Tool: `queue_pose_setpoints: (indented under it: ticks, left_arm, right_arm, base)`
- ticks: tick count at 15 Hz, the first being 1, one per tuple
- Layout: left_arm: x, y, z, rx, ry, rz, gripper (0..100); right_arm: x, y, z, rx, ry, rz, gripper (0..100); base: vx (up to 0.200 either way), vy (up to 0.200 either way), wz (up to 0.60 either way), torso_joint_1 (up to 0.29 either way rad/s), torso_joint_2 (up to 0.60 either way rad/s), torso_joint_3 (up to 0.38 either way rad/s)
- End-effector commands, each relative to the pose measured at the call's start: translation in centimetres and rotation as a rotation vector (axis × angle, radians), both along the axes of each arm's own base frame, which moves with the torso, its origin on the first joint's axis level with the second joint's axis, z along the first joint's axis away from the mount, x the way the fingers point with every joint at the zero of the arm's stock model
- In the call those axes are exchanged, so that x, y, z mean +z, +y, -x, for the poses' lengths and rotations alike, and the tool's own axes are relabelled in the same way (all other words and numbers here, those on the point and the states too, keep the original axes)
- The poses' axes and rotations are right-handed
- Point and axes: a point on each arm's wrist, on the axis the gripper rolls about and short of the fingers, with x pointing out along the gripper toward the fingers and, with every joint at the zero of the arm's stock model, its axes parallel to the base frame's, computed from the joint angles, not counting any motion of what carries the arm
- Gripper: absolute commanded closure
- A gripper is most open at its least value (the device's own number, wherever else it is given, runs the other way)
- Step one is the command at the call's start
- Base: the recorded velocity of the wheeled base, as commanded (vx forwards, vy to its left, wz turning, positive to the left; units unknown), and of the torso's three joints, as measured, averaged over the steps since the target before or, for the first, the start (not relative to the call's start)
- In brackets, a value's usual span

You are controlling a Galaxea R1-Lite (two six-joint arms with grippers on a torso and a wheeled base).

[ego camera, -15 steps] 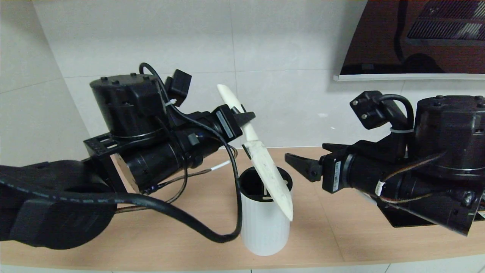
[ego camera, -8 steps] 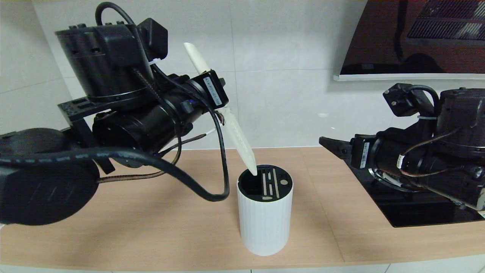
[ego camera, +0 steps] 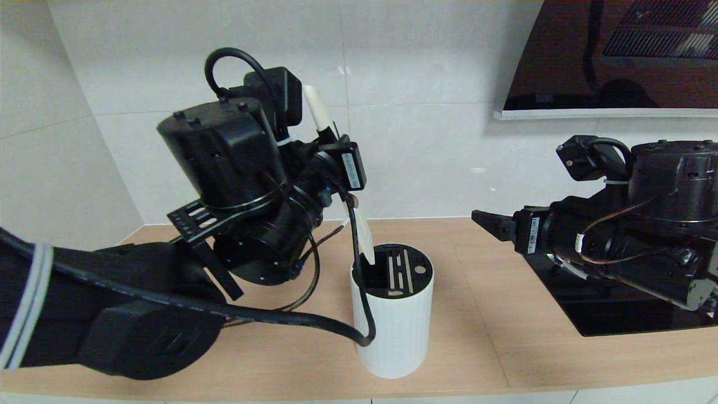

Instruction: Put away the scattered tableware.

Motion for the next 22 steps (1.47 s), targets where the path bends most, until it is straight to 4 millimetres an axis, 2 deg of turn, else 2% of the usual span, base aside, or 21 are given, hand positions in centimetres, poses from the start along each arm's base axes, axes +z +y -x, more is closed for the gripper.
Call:
queue_pose_setpoints:
  ticks: [1,7,12,17,22]
  left_arm:
    - [-2.4,-1.4,-0.7,0.019,0.032,-0.054,100]
    - [-3.1,-2.2,-0.8,0.017,0.035,-0.067,100]
    - [-5.3,-3.9,-0.9,0.005,0.063,-0.093,100]
    - [-7.1,-4.6,-0.6,-0.006,0.1,-0.133,100]
    - [-11.3,-5.7,-1.3,-0.01,0.178,-0.217,100]
  right_arm:
    - [-0.2,0.1,-0.1,0.001,0.007,0.005,0]
    - [-0.3,0.1,-0.1,0.003,0.01,0.006,0]
    - [-0.5,0.2,-0.1,0.003,0.014,0.009,0]
    - [-0.7,0.2,-0.3,0.003,0.02,0.013,0]
    - [-1.1,0.4,-0.5,0.003,0.032,0.02,0]
  base:
    - [0.0,0.0,0.0,0.0,0.0,0.0]
    - [0.0,0.0,0.0,0.0,0.0,0.0]
    - [0.0,0.0,0.0,0.0,0.0,0.0]
    - [0.0,0.0,0.0,0.0,0.0,0.0]
    - [0.0,0.0,0.0,0.0,0.0,0.0]
